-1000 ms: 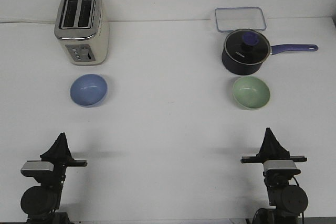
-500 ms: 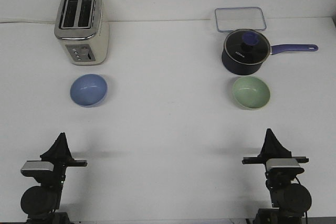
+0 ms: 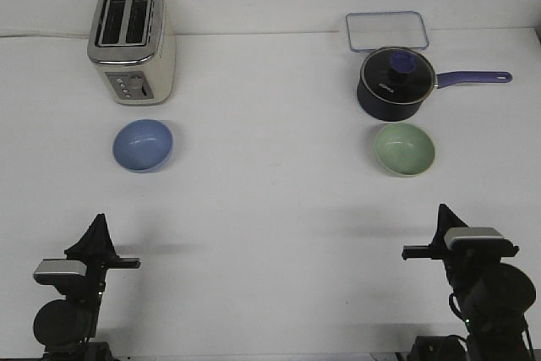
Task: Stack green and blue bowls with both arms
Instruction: 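Move the right gripper forward to the rim of the pale green bowl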
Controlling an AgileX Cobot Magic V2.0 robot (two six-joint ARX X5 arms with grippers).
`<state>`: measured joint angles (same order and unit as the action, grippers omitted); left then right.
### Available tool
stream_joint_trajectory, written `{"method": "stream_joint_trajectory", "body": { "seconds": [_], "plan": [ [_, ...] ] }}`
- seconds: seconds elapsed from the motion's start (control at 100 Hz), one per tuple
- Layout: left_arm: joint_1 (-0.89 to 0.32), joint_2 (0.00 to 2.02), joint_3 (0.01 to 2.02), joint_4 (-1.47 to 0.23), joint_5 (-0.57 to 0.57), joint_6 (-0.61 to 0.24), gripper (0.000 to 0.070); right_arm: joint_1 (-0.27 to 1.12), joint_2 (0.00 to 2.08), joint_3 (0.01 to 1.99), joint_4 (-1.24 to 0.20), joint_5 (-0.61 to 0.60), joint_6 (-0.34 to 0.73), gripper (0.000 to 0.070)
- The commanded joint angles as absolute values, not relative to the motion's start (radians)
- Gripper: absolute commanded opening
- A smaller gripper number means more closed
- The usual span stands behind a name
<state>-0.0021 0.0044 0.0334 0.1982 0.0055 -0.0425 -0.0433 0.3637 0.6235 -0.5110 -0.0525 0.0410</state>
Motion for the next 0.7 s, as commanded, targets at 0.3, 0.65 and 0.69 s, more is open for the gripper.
{"method": "stream_joint_trajectory", "body": {
  "seconds": [0.3,0.65,0.69],
  "plan": [
    [0.000,0.003,0.014,0.210,0.007,-0.041,0.0012,-0.043,0.775,0.942,-0.712,-0.054,0.053,0.0003],
    [0.000,0.003,0.014,0.210,0.007,-0.042,0.0013,-0.043,0.886,0.952,-0.730,-0.052,0.054,0.0003],
    [0.000,0.003,0.014,0.210,0.007,-0.042,0.0012,-0.043,0.886,0.952,-0.731,-0.053,0.054,0.0006]
  ]
}}
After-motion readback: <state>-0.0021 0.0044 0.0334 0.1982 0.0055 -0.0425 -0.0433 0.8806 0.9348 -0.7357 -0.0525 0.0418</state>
